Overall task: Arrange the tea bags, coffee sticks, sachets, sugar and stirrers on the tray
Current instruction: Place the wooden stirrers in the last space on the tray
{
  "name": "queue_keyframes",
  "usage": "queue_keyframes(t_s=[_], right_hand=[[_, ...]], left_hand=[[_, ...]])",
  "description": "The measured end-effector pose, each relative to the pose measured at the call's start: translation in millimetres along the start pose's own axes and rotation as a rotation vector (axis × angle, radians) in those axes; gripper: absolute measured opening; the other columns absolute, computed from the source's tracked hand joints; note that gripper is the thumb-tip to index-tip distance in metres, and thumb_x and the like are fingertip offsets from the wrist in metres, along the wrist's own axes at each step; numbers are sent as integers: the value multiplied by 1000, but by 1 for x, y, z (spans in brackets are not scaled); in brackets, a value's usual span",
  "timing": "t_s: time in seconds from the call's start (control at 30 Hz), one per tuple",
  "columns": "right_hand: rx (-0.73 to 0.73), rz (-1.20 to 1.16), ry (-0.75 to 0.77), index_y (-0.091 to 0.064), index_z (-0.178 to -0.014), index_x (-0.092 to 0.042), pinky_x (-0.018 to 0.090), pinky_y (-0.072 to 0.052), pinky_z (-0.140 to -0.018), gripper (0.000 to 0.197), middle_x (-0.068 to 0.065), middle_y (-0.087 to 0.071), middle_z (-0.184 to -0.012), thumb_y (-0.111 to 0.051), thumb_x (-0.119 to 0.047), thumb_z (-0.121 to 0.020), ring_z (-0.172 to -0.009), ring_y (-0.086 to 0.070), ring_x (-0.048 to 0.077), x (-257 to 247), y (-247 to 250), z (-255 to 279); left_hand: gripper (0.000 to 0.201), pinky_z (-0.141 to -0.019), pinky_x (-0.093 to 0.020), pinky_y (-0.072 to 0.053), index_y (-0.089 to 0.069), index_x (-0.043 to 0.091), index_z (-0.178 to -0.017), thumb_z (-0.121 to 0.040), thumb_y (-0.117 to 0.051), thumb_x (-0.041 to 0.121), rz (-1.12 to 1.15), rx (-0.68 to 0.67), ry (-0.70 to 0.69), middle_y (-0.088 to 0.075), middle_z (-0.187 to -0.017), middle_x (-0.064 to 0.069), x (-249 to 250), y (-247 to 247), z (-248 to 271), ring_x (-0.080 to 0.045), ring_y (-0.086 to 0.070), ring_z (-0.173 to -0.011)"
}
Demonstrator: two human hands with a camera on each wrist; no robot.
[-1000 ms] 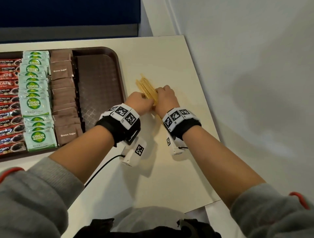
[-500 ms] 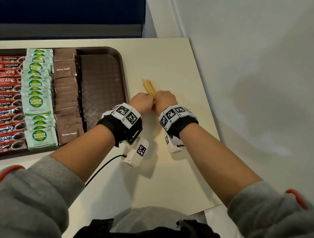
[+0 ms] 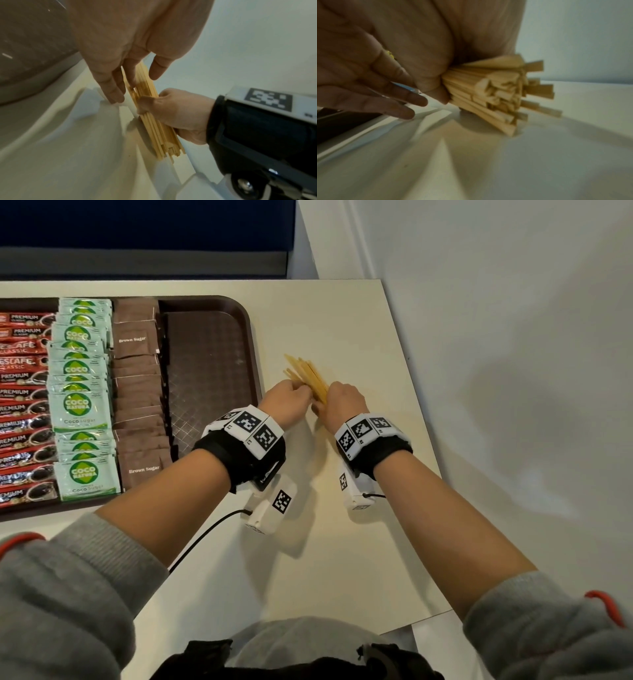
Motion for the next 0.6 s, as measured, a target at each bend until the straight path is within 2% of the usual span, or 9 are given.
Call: queue_keyframes(t_s=[0.03, 0.1, 0.13, 0.2, 0.27, 0.37, 0.5, 0.57, 0.6], right_hand=[[5, -52, -19, -49, -100, -2, 32, -37, -67, 25, 17, -58, -106, -51, -27, -96, -87, -54, 31, 2, 2, -1], [8, -153, -31, -46, -105, -1, 31, -35, -66, 24, 18, -56, -102, -49, -22, -95, -81, -48, 28, 4, 5, -2], [-3, -187, -17, -44, -104, -2, 31, -35, -65, 21, 17, -54, -99, -48, -20, -94, -80, -47, 26, 4, 7, -1], [-36, -246, 42, -41, -104, -3, 30, -37, -64, 18, 15, -52, -95, -47, -16, -93, -81, -50, 27, 0, 9, 2], [-84, -290, 121, -42, -113, -1, 31, -39, -62, 25, 14, -53, -93, -48, -14, -93, -81, -52, 27, -7, 11, 8], [-153, -321, 226, -43, -119, -4, 30, -42, -64, 30, 10, -54, -92, -51, -18, -93, -76, -53, 24, -22, 13, 15], [-156, -365, 277, -52, -112, -8, 23, -42, -58, 27, 10, -57, -93, -58, -18, -88, -68, -51, 16, -43, 17, 18], [-166, -346, 295, -53, -104, -9, 23, -42, -57, 21, 9, -57, -87, -60, -16, -86, -65, -51, 16, -54, 18, 21], [-172, -348, 301, -52, -99, -10, 22, -41, -56, 17, 6, -55, -81, -60, -15, -85, -63, -51, 15, -60, 19, 23]], left_hand=[[18, -94, -39, -49, -61, 16, -95, -93, -43, 17, 21, 14, -1, -63, -98, -11, 1, 1, 1, -26, -58, -90], [42, -101, -42, -47, -45, 12, -132, -92, -48, 25, 65, 47, 30, -57, -122, -14, 1, 4, -2, -30, -59, -110], [53, -101, -43, -47, -35, 12, -140, -92, -50, 28, 94, 62, 38, -54, -128, -15, 2, 5, -2, -31, -58, -112], [65, -99, -43, -49, -21, 13, -146, -92, -52, 32, 179, 109, 18, -54, -121, -12, 5, 10, -4, -28, -61, -107], [72, -97, -42, -50, -9, 16, -148, -93, -53, 34, 274, 173, -36, -57, -106, -5, 10, 18, -4, -26, -62, -103], [70, -97, -40, -50, -6, 22, -148, -96, -49, 37, 297, 277, -188, -56, -119, -8, 17, 35, 3, -21, -61, -104], [35, -72, -19, -49, -39, 22, -134, -100, -41, 32, 148, 407, -333, -52, -87, 13, 21, 55, 16, -2, -54, -72], [19, -60, -10, -43, -51, 21, -112, -99, -45, 33, 94, 467, -345, -52, -80, 14, 18, 67, 20, 1, -51, -65], [17, -59, -8, -41, -50, 20, -104, -97, -49, 35, 76, 490, -346, -54, -79, 11, 17, 74, 22, 0, -51, -66]])
Point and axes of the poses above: each hand's wrist, its own z-axis away from the middle knuckle, its own y-axis out of the back of the hand, x = y × z, the point moved 3 cm from there along -z, towards the middle knuckle
